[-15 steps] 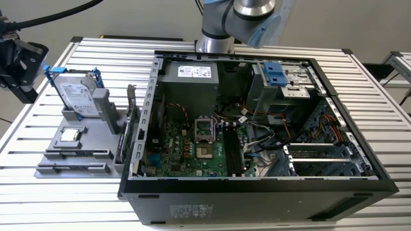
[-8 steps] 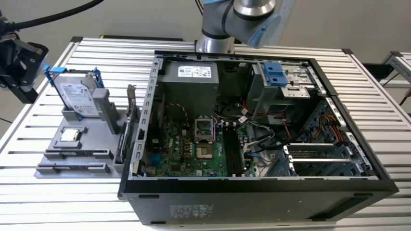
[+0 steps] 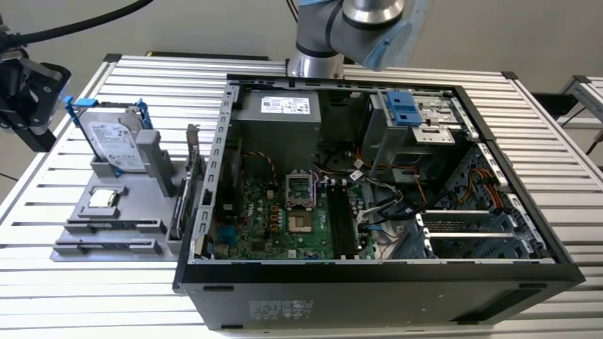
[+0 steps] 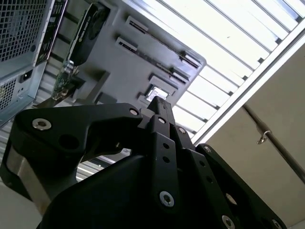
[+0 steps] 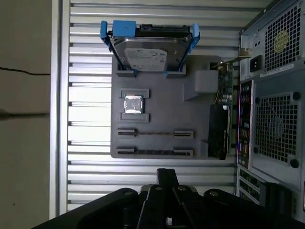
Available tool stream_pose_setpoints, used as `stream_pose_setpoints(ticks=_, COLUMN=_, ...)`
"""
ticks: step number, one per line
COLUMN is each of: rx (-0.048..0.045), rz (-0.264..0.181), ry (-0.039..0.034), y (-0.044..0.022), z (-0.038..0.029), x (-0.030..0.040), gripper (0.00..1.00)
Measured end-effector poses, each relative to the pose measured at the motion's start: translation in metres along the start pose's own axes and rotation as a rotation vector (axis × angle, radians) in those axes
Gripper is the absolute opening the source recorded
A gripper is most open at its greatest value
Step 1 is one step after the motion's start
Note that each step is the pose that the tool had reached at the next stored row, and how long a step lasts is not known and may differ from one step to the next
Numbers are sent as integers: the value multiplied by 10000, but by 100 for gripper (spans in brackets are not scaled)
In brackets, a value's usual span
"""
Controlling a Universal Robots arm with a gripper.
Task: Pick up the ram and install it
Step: 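Pick up the ram and move it above insertion slot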
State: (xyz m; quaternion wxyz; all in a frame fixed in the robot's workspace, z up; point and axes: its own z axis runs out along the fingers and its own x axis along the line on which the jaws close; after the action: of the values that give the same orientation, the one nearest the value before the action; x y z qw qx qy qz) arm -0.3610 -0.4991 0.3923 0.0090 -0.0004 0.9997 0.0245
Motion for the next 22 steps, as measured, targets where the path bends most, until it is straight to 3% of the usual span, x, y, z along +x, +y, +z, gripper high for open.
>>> stream_pose_setpoints(ticks=22, rx=12, rz=627, ry=-31, y=0, z=0, x=1, gripper=0)
